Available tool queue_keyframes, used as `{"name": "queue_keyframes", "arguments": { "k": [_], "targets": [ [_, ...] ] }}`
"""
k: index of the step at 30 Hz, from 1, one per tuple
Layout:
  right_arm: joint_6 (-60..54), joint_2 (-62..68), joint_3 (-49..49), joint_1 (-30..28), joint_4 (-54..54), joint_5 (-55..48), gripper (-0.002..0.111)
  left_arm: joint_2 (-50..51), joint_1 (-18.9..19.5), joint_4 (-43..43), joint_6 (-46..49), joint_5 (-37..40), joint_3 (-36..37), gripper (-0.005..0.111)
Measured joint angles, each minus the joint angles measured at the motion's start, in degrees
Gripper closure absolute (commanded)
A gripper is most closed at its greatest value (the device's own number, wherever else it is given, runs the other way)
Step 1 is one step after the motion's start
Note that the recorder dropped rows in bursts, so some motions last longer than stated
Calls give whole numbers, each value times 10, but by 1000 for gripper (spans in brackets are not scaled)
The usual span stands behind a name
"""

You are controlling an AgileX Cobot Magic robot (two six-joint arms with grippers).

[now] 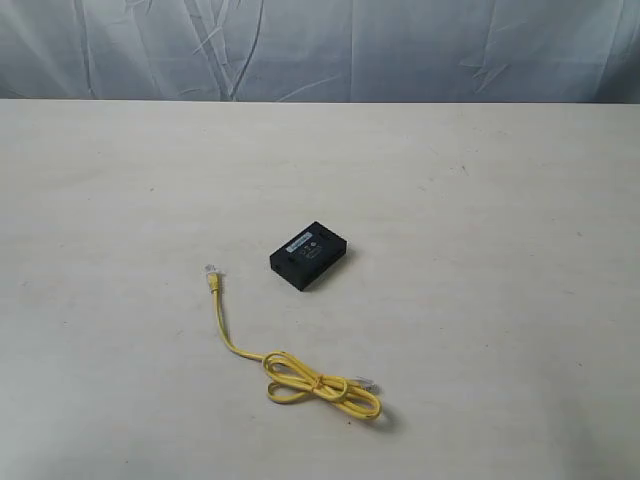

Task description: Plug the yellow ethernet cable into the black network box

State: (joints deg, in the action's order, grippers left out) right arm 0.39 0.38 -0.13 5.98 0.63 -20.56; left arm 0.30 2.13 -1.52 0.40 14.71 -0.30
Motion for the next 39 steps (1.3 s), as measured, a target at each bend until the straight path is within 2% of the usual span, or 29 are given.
{"name": "queue_keyframes", "arguments": {
  "k": [4,10,22,25,29,35,39],
  "targets": [
    [0,0,0,0,-1,20,108,0,0,1,0,0,0,107],
    [0,0,0,0,-1,171,108,0,0,3,0,0,0,107],
    [0,0,0,0,-1,258,109,0,0,3,0,0,0,107],
    [0,2,-2,0,-1,237,109,0,0,3,0,0,0,107],
    [0,55,-42,0,0,157,109,0,0,3,0,0,0,107],
    [0,229,-186,0,-15,-37,109,0,0,3,0,-1,0,107],
    [0,352,-254,0,-22,-67,109,0,0,3,0,-1,0,107]
  ]
}}
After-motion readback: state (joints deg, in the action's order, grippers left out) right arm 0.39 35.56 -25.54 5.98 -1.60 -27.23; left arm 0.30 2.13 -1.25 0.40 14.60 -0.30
